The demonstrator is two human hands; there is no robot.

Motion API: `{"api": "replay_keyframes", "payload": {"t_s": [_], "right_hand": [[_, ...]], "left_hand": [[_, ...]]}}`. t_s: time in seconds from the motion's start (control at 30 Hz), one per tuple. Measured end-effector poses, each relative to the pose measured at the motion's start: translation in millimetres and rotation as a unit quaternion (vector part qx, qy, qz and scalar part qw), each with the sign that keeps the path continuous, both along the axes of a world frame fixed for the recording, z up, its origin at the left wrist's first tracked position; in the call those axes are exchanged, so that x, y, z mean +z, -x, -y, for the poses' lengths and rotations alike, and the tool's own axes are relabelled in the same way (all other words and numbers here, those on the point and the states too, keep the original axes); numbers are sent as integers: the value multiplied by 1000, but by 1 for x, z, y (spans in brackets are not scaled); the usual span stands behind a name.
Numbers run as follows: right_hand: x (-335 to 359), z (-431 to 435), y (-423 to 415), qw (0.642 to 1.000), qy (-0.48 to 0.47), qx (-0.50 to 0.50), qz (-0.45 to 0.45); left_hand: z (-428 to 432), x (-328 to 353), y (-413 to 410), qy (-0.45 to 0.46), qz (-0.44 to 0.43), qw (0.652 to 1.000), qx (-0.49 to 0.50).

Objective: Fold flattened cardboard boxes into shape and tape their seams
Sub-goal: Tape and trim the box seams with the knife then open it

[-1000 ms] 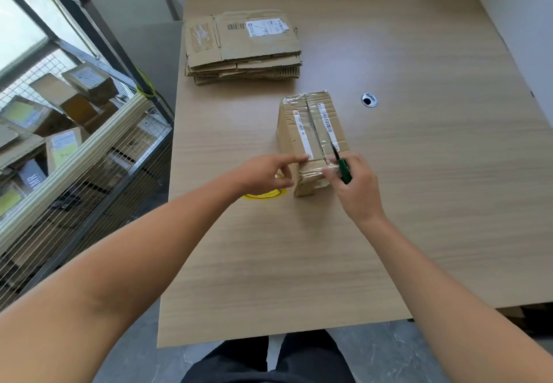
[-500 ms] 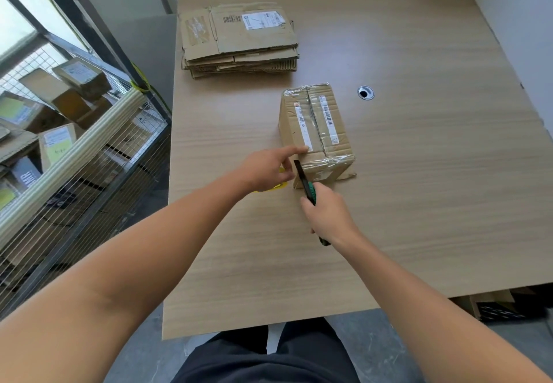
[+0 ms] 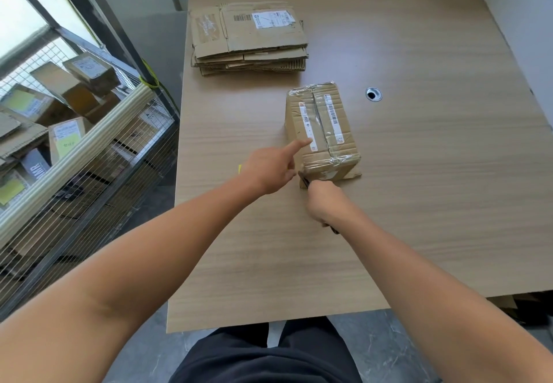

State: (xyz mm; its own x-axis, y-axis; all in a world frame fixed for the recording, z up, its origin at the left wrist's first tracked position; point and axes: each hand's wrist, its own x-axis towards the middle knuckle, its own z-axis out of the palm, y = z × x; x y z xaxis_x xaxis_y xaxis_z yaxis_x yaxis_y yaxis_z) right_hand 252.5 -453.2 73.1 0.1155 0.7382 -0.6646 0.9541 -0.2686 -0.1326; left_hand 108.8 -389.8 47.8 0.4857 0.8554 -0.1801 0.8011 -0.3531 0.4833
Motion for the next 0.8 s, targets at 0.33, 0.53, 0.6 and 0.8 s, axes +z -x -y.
{"api": "replay_keyframes", "payload": {"t_s": [0.33,0.53,0.6,0.8], "right_hand": [[-50,37,-12,998,-22,-29,-58],[-72,46,6,993,-51,-45,-94],[-77,43,16,991,-64,-37,-107],[-90,27,49,979,-81,-17,-188]], "left_hand": [[16,-32,53,25,4,994,102],[39,-54,96,1,0,987,164],[44,-55,101,-8,17,985,172],[73,-76,108,-89,-159,973,141]]}}
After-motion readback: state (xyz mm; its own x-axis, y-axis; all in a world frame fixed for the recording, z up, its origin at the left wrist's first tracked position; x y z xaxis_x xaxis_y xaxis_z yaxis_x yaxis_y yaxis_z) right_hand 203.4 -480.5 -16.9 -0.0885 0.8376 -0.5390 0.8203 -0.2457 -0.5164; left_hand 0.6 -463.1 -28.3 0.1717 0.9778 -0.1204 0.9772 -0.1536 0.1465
